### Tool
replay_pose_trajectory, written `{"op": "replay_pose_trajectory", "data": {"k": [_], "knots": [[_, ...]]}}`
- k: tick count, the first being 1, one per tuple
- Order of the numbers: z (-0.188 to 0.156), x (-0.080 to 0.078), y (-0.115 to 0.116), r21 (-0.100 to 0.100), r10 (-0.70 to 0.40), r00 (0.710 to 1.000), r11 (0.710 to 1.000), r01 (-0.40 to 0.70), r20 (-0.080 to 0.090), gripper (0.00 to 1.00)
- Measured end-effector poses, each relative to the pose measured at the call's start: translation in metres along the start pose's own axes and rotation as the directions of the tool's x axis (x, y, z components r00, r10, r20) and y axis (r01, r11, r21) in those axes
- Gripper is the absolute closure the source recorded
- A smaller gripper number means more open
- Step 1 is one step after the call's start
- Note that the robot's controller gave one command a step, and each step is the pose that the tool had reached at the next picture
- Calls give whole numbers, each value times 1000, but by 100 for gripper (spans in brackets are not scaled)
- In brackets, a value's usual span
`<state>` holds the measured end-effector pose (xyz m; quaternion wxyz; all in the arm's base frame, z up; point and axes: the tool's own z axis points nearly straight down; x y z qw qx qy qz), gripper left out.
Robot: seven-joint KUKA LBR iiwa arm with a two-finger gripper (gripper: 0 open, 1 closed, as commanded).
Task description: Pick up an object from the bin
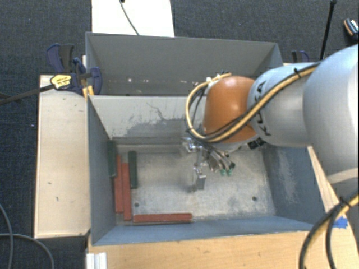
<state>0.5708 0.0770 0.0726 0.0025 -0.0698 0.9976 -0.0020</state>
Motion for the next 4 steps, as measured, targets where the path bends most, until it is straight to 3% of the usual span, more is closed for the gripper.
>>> {"op": "replay_pose_trajectory", "data": {"k": [1, 2, 3, 4], "knots": [[-49, 11, -84, -1, 186, 982, 983, -186, 2, 0], [5, 4, -104, -4, 78, 997, 997, -78, -6, 0], [2, 3, -103, -5, 80, 997, 997, -80, -3, 100], [-161, 10, -89, -4, 97, 995, 995, -97, 6, 100]]}}
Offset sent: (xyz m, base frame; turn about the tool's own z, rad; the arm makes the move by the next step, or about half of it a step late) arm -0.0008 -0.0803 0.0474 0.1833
